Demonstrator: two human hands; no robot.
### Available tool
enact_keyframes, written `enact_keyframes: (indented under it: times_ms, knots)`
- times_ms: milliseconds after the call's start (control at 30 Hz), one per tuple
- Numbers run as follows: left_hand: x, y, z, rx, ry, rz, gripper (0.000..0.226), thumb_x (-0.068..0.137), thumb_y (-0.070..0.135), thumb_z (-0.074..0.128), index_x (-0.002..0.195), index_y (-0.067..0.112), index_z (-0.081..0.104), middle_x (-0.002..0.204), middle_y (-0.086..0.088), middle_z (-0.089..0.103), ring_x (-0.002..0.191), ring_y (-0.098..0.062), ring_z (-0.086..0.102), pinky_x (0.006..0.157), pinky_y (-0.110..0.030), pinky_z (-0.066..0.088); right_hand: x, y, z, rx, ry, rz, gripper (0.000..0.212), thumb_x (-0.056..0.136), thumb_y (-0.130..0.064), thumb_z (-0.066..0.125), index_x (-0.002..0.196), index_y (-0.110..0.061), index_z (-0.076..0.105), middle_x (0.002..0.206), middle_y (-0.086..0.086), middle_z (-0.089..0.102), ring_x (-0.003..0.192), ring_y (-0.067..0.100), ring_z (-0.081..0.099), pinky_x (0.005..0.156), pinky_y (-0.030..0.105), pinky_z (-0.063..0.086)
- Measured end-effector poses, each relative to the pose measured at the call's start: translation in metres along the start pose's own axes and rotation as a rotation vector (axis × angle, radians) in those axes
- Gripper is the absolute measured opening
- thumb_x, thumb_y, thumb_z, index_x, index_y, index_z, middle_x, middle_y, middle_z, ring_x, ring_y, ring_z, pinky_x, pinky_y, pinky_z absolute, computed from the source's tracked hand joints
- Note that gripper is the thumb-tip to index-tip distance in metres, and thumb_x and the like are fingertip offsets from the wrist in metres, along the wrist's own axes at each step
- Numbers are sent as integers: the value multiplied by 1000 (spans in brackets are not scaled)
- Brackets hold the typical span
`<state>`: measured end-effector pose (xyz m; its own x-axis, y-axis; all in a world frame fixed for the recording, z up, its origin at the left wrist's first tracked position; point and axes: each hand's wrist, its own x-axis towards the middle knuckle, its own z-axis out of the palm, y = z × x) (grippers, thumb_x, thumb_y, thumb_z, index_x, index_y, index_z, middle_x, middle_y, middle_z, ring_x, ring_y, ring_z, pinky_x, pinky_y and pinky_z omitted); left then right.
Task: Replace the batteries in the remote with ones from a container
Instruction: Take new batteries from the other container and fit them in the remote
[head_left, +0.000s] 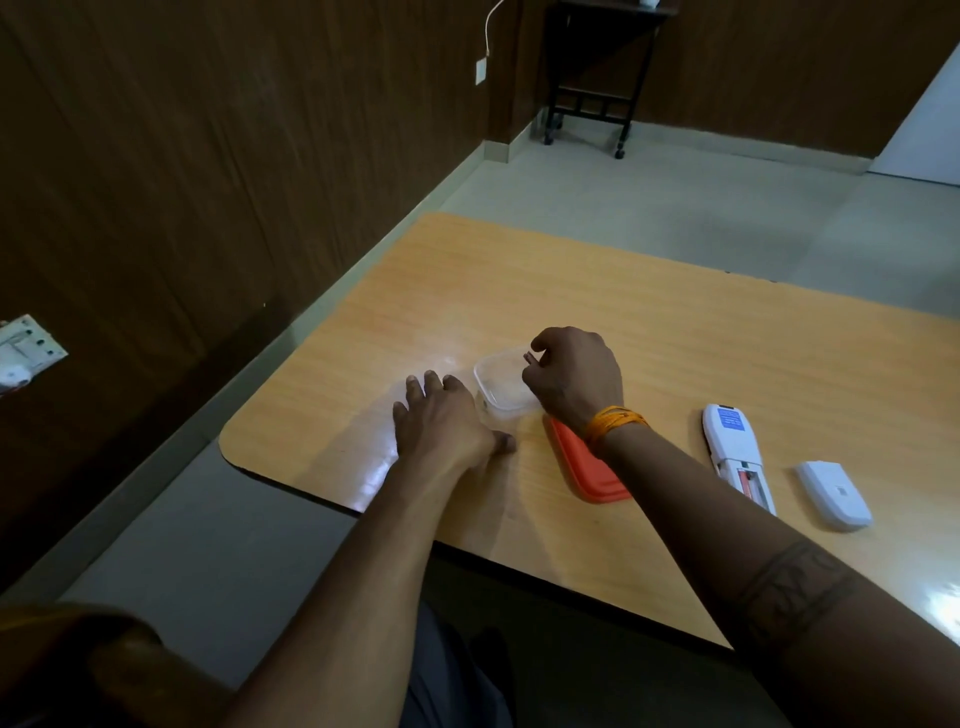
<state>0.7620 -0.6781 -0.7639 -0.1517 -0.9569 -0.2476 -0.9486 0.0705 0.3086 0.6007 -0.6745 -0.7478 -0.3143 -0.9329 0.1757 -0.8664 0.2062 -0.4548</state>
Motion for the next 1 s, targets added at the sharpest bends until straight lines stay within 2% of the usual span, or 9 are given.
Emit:
enact_keyframes:
  times_ms: [167,233,367,467,533,633,767,867,1000]
  knots:
    - [-24,10,-7,17,168,101,118,77,73,74,162,8,25,171,-13,27,161,-36,12,122,-49,28,-35,12,-22,155,92,-20,17,90,-23,67,102,-19,77,100,2,74,92,25,66,74,35,51]
    - [-37,20,-7,8,177,165,113,79,71,74,161,9,28,169,-11,30,160,-35,14,121,-48,31,-55,23,-32,205,123,-25,12,90,-20,68,100,-19,74,96,0,72,86,20,64,75,37,53]
    - [-62,50,2,61,192,348,84,84,63,73,147,13,47,157,-7,47,153,-32,28,114,-46,39,-99,56,-53,297,206,-8,7,91,-14,71,99,-16,71,92,-2,74,84,17,67,78,38,56]
    - [-81,77,16,77,201,497,73,86,58,72,142,16,54,149,-4,55,144,-28,39,111,-43,42,-128,86,-70,326,236,36,14,94,-14,72,108,-17,71,88,-3,74,83,16,69,79,36,57]
    - [-94,97,30,75,177,585,72,87,58,71,142,15,55,148,-5,56,141,-28,43,112,-42,42,-144,106,-82,338,233,64,19,95,-13,70,112,-20,69,87,-5,74,79,12,69,75,34,56]
    - [-106,124,52,75,119,682,70,88,57,72,141,14,57,147,-5,57,139,-28,44,110,-43,43,-160,137,-101,308,193,114,14,96,-17,69,107,-25,68,84,-7,73,71,7,68,67,32,53]
    - [-108,150,74,42,68,762,73,85,54,76,142,14,55,146,-6,58,136,-29,47,106,-41,45,-174,167,-113,251,169,171,13,95,-21,70,106,-25,67,83,-7,73,70,16,70,70,40,57]
    - [-103,159,87,0,42,783,74,82,51,80,144,20,53,145,-2,58,134,-26,48,103,-38,46,-177,179,-113,210,203,217,17,92,-26,75,103,-21,63,82,-6,72,74,17,68,69,36,54]
    - [-90,168,99,-9,31,789,75,87,54,74,146,14,49,146,-6,55,136,-26,47,107,-37,44,-171,189,-110,162,204,202,10,88,-22,80,91,-14,74,83,-3,72,78,18,65,73,36,54]
